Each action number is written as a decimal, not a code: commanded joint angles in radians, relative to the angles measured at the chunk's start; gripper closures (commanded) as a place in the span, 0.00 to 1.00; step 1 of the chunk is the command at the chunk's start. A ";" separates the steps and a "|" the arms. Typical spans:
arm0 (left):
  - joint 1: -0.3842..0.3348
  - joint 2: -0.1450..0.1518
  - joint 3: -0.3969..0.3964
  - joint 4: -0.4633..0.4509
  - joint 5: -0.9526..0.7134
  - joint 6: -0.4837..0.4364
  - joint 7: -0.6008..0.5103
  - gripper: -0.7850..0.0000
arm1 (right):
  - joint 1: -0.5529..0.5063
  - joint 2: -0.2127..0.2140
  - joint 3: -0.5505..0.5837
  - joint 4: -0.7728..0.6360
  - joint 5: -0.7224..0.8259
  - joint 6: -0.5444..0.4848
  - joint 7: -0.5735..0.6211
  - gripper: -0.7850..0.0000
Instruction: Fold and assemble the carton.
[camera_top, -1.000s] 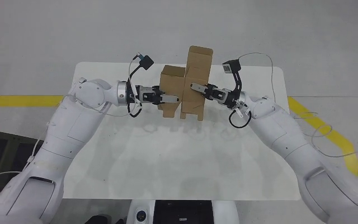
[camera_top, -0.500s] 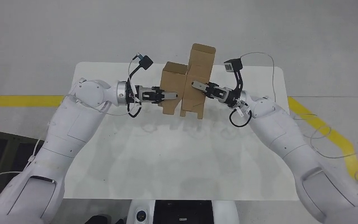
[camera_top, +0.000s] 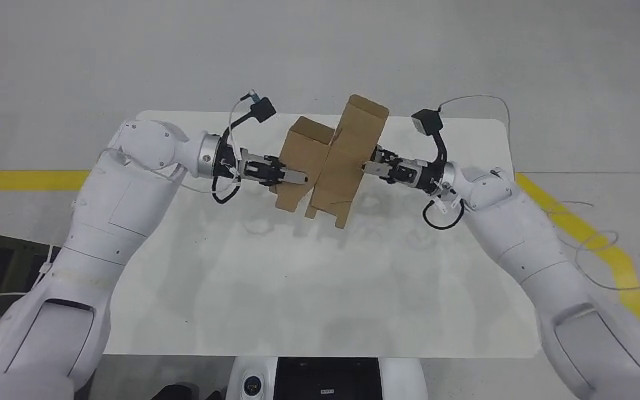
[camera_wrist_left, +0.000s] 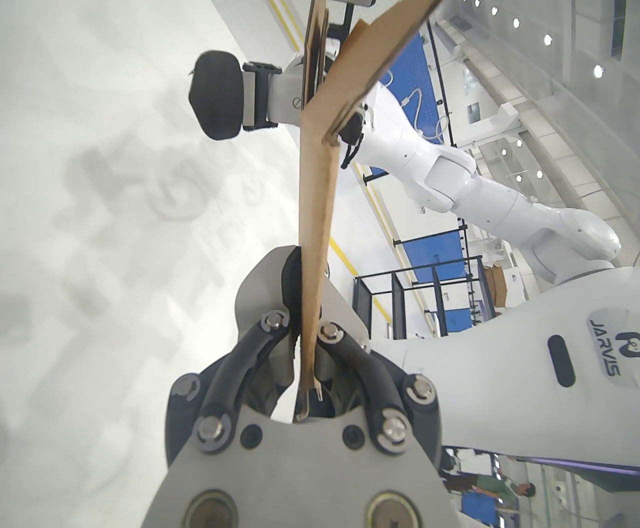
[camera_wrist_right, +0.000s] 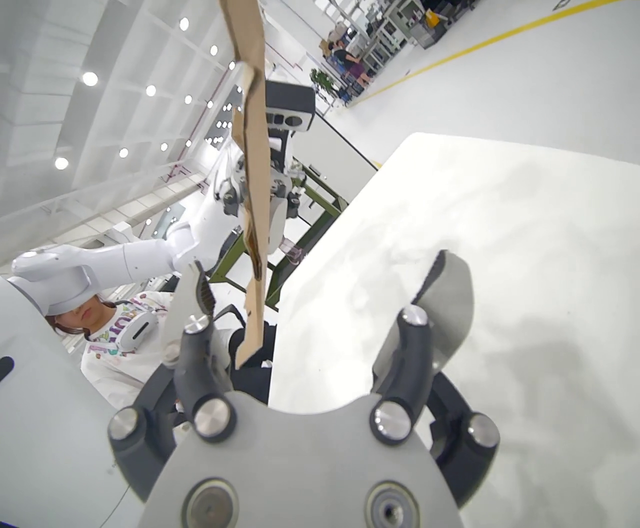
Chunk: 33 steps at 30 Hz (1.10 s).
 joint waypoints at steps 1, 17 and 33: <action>-0.023 0.004 0.028 -0.027 -0.014 0.067 -0.066 1.00 | -0.009 0.023 0.001 -0.025 -0.008 0.003 0.003 0.00; -0.060 0.071 0.181 -0.084 -0.089 0.101 -0.100 1.00 | -0.059 0.188 -0.094 -0.278 0.095 0.095 0.095 0.00; -0.096 0.105 0.268 -0.102 -0.161 0.078 -0.076 1.00 | -0.010 0.238 -0.237 -0.347 0.211 0.110 0.110 0.99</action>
